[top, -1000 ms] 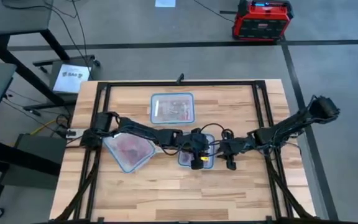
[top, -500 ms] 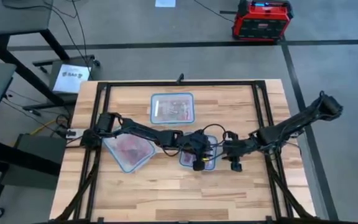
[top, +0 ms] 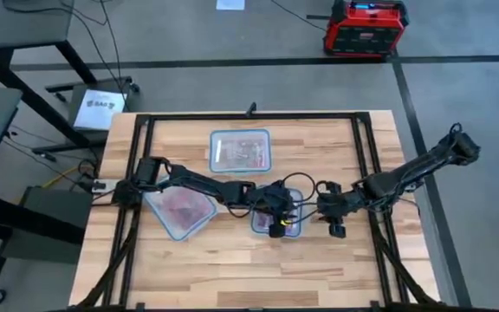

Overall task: Sort candy
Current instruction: Close the middle right transparent bin

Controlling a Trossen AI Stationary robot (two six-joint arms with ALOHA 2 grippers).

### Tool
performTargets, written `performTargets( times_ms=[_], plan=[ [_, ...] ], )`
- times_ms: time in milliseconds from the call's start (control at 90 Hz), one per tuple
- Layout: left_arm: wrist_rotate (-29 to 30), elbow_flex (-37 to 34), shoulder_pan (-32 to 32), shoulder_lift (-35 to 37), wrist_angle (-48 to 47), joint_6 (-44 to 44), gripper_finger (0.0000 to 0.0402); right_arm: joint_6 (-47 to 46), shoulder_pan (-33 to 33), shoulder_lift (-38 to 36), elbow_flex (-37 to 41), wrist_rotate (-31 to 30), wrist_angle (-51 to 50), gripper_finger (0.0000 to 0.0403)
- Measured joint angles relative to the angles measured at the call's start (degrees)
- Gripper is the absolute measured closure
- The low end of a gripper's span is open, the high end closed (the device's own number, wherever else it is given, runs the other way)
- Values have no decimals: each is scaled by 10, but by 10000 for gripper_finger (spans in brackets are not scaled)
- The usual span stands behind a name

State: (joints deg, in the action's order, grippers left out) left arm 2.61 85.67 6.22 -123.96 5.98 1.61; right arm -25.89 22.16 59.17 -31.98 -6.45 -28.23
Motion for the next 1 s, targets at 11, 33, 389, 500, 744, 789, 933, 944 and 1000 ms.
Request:
performTargets(
  times_ms=[11,33,389,500,744,789,933,944,1000],
  plan=[
    [0,0,0,0,0,0,283,3,0,1,0,0,8,302],
    [0,0,0,0,0,0,283,7,-1,3,2,0,27,302],
    [1,1,0,2,20,0,283,65,-42,139,12,-12,179,302],
    [-10,1,0,2,20,-3,283,82,-56,161,8,-11,207,302],
    [-12,1,0,3,16,-5,283,122,-50,172,8,-28,241,304],
    [-13,0,0,3,20,-5,283,128,-49,172,10,-31,244,307],
    [-15,0,0,-14,48,-4,283,137,-48,170,41,-40,302,323],
    [-16,0,0,-15,51,-4,283,137,-48,170,44,-40,308,324],
    [-28,0,0,-18,60,-2,283,135,-48,169,57,-41,330,329]
  ],
)
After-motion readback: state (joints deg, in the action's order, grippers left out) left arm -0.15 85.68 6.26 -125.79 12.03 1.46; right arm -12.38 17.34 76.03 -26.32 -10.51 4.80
